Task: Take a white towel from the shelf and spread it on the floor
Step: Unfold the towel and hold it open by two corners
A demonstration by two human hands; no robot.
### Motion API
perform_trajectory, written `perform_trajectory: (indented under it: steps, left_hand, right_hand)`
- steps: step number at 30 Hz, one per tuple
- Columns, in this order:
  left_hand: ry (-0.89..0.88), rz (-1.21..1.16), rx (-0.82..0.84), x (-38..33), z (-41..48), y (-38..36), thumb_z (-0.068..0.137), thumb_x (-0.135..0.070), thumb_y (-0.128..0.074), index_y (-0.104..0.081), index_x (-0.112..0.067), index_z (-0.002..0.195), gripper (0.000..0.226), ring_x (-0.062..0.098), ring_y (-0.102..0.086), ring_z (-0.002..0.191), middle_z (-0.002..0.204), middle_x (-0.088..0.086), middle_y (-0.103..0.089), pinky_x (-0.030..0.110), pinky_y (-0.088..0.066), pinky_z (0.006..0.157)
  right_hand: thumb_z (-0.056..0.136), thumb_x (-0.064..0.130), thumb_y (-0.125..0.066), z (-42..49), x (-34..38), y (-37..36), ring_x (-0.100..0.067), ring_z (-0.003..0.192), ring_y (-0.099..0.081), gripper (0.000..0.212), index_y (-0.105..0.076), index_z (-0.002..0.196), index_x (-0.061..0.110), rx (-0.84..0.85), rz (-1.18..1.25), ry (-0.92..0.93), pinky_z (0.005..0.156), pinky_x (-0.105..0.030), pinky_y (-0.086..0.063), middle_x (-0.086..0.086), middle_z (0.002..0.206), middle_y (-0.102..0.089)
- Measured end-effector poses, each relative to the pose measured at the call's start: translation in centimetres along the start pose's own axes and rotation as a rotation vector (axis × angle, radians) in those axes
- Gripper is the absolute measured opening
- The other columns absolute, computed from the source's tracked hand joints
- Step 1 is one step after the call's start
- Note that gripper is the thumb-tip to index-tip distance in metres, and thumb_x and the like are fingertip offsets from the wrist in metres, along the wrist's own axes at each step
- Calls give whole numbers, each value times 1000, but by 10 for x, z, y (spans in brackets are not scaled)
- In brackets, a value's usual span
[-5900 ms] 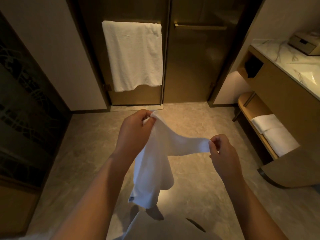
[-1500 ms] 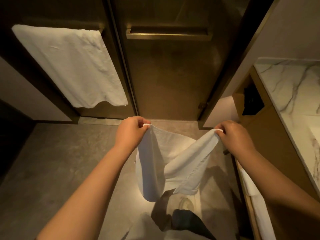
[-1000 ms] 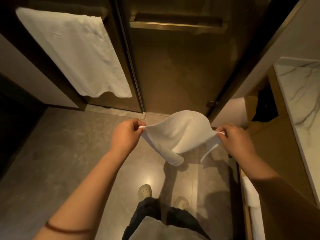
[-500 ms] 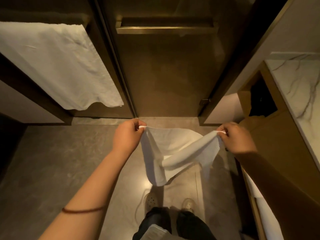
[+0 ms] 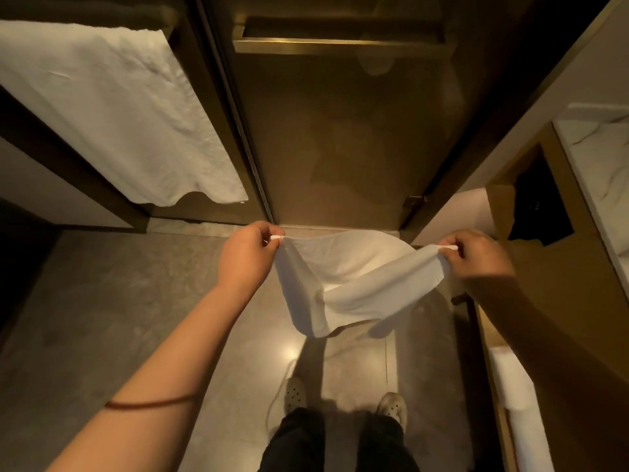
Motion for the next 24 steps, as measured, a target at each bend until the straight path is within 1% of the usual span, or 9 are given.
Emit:
perform_trajectory:
  steps: [2, 7, 10, 14, 16, 20, 23, 24]
  left_hand:
    - [11, 15, -34, -2, 6, -6, 88, -25, -61, -64, -35, 86, 10, 7, -60, 72, 78, -14, -62, 28, -50, 62]
    - [53, -7, -131, -16, 20, -41, 87, -24, -61, -67, -32, 88, 10, 8, -60, 73, 77, -15, -61, 28, -49, 61]
    - [88, -35, -171, -22, 38, -64, 88, -24, -61, -63, -34, 85, 11, 7, -60, 75, 79, -15, -61, 28, -50, 63]
    - [72, -55, -208, -15, 72, -94, 87, -21, -60, -67, -31, 87, 11, 4, -58, 73, 80, -13, -63, 19, -40, 56]
    - [62, -49, -208, -6, 89, -110, 87, -20, -60, -68, -29, 87, 11, 5, -58, 73, 81, -12, -63, 22, -41, 58]
    - [60, -28, -180, 14, 121, -143, 87, -20, -61, -67, -29, 86, 11, 12, -61, 79, 82, -9, -64, 30, -50, 68]
    - [38, -15, -176, 27, 144, -163, 87, -21, -62, -68, -27, 88, 9, 12, -63, 80, 85, -7, -67, 31, -51, 69]
    - [26, -13, -180, 30, 152, -168, 88, -21, -61, -68, -26, 90, 9, 12, -63, 79, 87, -7, -67, 30, -50, 68]
  right_hand:
    - [94, 25, -55, 16, -10, -2, -20, 82, -54, 13, -62, 99, 15, -4, 17, 31, 75, -30, -43, -7, 95, -60]
    - [94, 24, -55, 48, -30, -12, -17, 83, -51, 13, -62, 100, 15, -16, 32, 119, 76, -30, -40, 0, 94, -54]
    - [94, 22, -54, 71, -42, -21, -16, 85, -50, 13, -62, 100, 14, -48, 71, 157, 76, -28, -38, -1, 98, -54]
    - [94, 21, -56, 105, -61, -41, -16, 89, -49, 12, -61, 102, 14, -105, 166, 85, 78, -30, -38, 0, 100, -53]
    - [94, 22, -56, 123, -69, -55, -15, 89, -48, 12, -61, 102, 15, -138, 199, 64, 79, -29, -37, 0, 102, -54]
    - [95, 23, -55, 154, -83, -89, -15, 90, -49, 8, -60, 101, 21, -170, 258, -4, 79, -29, -38, -1, 106, -55]
    - [95, 22, -56, 175, -92, -114, -16, 90, -49, 10, -61, 102, 18, -242, 266, -11, 81, -29, -41, -6, 111, -57]
    - [95, 22, -55, 181, -94, -120, -16, 91, -49, 11, -61, 103, 18, -264, 266, -16, 81, -28, -41, -6, 112, -57]
Point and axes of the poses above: each hand's wrist, its own z-axis towards the middle knuckle, its own y-axis out of the back of the hand, x = y × z, the point moved 2 cm from there along z, towards the middle knuckle
